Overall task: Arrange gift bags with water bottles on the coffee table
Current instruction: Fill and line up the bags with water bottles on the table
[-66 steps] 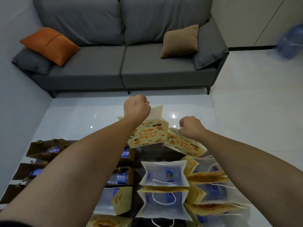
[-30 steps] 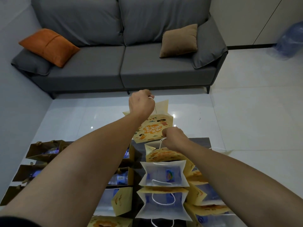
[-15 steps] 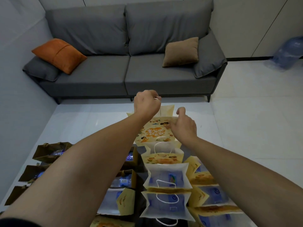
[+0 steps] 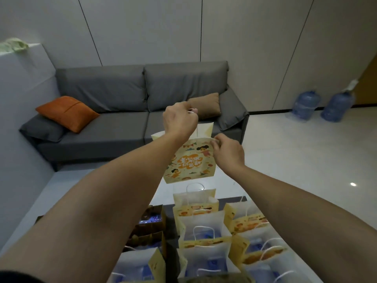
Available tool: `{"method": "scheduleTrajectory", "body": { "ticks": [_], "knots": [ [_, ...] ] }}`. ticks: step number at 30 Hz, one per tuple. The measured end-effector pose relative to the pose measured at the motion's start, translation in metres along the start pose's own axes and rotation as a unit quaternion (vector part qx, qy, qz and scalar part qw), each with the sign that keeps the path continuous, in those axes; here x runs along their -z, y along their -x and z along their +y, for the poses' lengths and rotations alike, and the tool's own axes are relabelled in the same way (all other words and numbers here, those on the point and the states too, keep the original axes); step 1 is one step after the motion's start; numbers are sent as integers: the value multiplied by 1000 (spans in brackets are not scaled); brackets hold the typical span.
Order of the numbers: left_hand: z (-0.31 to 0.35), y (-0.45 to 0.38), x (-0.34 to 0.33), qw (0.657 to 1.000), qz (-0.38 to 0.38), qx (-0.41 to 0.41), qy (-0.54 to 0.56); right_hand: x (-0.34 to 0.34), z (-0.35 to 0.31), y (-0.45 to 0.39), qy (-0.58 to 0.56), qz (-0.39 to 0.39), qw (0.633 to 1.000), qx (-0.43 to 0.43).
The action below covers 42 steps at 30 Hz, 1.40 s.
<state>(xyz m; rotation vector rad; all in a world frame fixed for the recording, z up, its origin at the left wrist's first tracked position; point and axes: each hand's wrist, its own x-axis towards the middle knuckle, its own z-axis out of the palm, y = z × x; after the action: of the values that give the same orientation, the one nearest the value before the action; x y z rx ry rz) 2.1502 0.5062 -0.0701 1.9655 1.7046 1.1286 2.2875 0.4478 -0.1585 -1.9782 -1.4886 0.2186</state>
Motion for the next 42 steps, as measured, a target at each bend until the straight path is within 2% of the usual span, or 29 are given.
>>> {"method": "scheduleTrajectory", "body": {
  "ticks": [5,13,23,32,37,42],
  "knots": [
    [29,33,37,999,6,-21,30,35,-14,39,-16,52,998,-18],
    [88,107,71,997,39,-57,23,104,-4,113,-72,113,991,15],
    [142,249,78,997,66,-38,1,172,60,235,-98,82,990,57],
    [169,345,47,1000,5,-23,-13,208,128,318,-111,46,993,0],
    [164,383,7,998,-59,-25,-19,202,170,350,-101,27,993,-47],
    [139,418,-36,993,-114,2,-29,178,212,377,-66,-31,993,-87]
  ]
}}
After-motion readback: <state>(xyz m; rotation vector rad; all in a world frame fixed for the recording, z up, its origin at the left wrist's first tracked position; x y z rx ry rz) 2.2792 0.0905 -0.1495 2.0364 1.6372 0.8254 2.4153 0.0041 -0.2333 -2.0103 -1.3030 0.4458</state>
